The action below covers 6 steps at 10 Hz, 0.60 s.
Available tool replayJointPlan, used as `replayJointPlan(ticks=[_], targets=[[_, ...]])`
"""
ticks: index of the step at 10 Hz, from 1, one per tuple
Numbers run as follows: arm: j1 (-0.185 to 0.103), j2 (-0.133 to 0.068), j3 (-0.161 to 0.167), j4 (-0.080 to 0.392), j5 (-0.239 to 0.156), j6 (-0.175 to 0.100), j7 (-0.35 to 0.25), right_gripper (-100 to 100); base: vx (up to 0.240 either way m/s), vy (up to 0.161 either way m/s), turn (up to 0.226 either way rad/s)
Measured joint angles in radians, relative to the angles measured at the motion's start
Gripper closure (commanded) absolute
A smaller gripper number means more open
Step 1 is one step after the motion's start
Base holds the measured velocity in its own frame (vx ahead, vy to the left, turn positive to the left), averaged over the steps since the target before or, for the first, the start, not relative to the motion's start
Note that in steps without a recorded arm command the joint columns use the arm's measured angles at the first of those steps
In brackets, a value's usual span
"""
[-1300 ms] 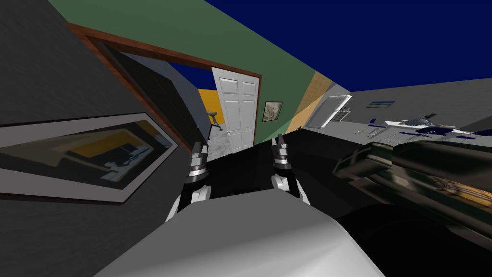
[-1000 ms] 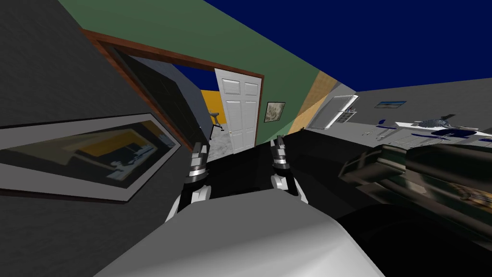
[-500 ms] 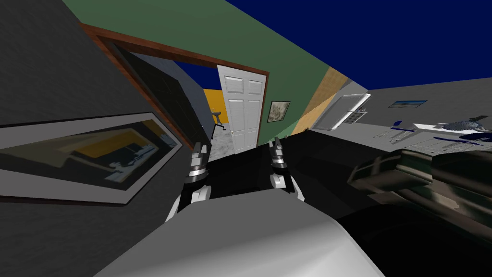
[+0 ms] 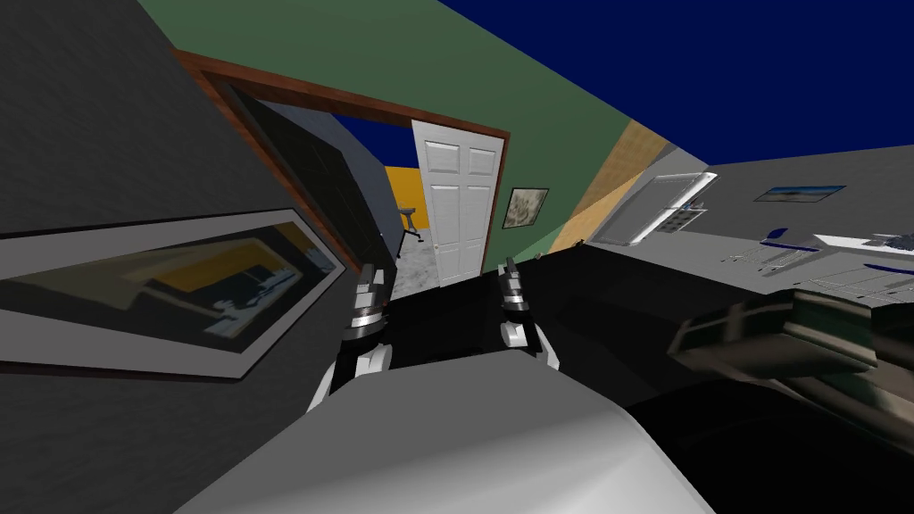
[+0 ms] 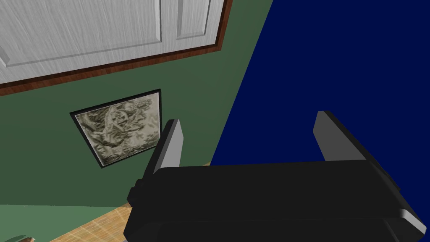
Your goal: Push the door open
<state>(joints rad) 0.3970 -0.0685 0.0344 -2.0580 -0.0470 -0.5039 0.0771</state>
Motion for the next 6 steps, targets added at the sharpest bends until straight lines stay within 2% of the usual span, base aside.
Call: replayJointPlan(ticks=[6], targets=[[-0.049, -0.019, -0.026, 0.144, -0.012, -0.033, -0.013, -100, 0.099, 0.034, 0.091]])
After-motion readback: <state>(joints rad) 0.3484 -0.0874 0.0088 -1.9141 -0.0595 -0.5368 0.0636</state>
